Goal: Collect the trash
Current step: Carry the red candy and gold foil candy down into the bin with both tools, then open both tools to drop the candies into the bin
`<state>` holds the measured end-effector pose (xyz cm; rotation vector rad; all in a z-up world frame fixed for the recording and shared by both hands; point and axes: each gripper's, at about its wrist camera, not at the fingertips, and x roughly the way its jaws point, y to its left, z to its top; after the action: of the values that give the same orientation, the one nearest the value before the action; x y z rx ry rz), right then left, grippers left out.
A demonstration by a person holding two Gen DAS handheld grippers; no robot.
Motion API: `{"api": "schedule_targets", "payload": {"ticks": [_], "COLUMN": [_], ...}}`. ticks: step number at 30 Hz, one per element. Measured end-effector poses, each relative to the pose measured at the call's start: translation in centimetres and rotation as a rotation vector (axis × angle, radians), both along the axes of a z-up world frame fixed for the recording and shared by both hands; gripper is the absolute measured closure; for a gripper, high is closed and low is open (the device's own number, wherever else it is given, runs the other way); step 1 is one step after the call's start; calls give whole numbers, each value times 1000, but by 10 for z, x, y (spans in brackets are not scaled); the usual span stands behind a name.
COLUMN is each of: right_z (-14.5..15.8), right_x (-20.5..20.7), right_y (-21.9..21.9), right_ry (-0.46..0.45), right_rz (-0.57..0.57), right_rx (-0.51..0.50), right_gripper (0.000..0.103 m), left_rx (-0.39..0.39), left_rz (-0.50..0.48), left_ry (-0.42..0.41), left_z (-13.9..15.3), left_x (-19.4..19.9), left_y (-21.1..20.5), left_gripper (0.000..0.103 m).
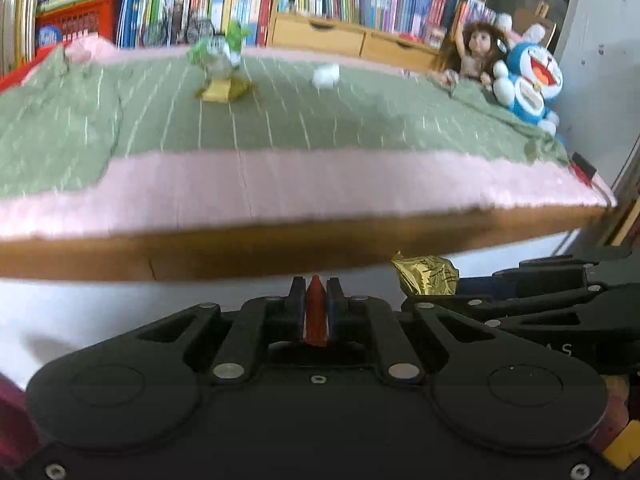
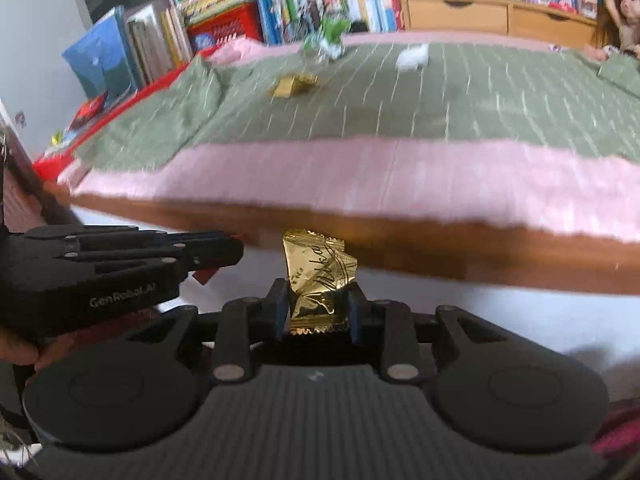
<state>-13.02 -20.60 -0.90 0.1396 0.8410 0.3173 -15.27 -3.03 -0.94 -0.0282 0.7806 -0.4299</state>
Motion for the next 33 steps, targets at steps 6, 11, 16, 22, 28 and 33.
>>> {"api": "schedule_targets", "payload": {"ticks": [6, 11, 16, 22, 28, 33], "right_z": [-18, -37, -49, -55, -56, -57], "right_x": [-8, -10, -14, -10, -8, -5], "right_y": [2, 2, 1, 0, 1, 0], "right_ry": [93, 179, 221, 253, 261, 267], "right_rz": [12, -2, -11, -27, -26, -31], "right_rx": [-5, -26, -28, -33, -33, -33], "right_gripper": [68, 68, 68, 67, 64, 59], "left_rx": [61, 86, 119, 140, 151, 157], "left_rz": [-12, -8, -6, -12, -17, -19], "left_ry": [72, 157, 226, 248, 272, 279], "left_z": [-24, -45, -63, -71, -76, -78], "left_x": [-8, -6, -5, -3, -1, -1], "left_y": [-2, -2, -3, -5, -7, -7], "left_gripper": [93, 93, 93, 92, 92, 89]}}
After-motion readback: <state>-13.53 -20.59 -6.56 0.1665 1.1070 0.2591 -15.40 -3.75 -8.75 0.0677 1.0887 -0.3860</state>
